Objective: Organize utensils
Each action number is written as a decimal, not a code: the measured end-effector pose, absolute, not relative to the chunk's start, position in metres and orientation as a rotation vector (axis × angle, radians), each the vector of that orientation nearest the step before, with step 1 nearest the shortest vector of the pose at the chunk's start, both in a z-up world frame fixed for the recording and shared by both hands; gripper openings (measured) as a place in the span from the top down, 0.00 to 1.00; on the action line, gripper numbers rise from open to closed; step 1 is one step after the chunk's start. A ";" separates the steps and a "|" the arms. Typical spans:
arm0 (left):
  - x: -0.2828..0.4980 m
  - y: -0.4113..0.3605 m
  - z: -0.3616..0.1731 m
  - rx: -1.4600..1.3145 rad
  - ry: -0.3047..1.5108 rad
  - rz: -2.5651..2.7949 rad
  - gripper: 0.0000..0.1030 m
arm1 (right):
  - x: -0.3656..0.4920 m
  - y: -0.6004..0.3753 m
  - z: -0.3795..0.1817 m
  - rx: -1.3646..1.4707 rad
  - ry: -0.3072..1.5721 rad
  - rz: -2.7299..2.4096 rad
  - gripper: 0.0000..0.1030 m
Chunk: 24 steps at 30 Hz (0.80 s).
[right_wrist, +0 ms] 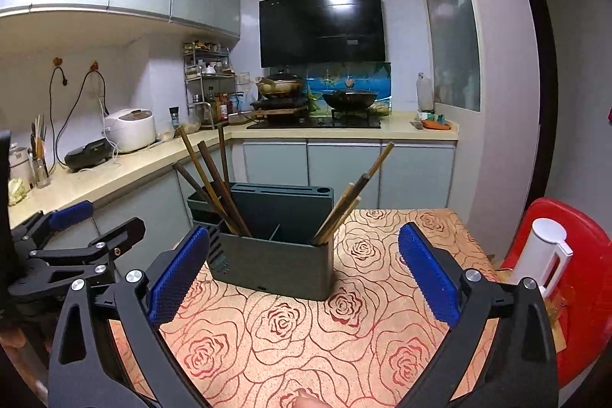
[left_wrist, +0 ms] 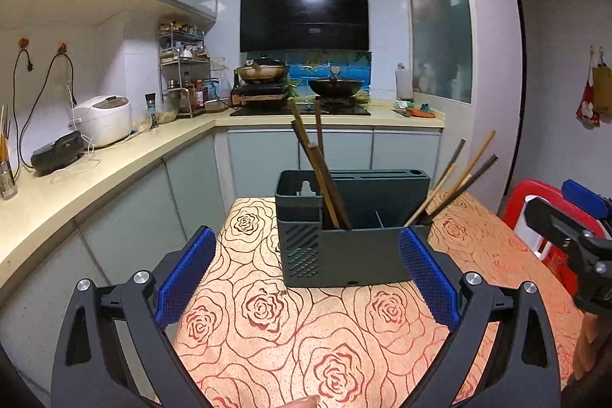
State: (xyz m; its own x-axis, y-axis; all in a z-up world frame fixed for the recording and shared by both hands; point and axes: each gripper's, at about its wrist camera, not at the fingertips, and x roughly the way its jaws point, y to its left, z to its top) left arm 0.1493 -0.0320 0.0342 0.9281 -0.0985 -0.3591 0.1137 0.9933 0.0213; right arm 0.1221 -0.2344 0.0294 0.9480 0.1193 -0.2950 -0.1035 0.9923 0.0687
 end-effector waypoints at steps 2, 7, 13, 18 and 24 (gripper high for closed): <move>0.143 -0.034 0.033 0.045 0.358 -0.113 0.09 | 0.117 -0.233 0.026 0.039 0.299 0.109 0.07; 0.136 -0.037 0.030 0.033 0.354 -0.115 0.09 | 0.108 -0.231 0.020 0.031 0.286 0.099 0.07; 0.133 -0.034 0.023 0.027 0.363 -0.111 0.09 | 0.105 -0.233 0.016 0.048 0.286 0.101 0.07; 0.135 -0.028 0.019 0.022 0.367 -0.098 0.09 | 0.105 -0.231 0.015 0.037 0.289 0.095 0.07; 0.135 -0.023 0.018 0.021 0.355 -0.080 0.09 | 0.106 -0.232 0.014 0.039 0.286 0.086 0.07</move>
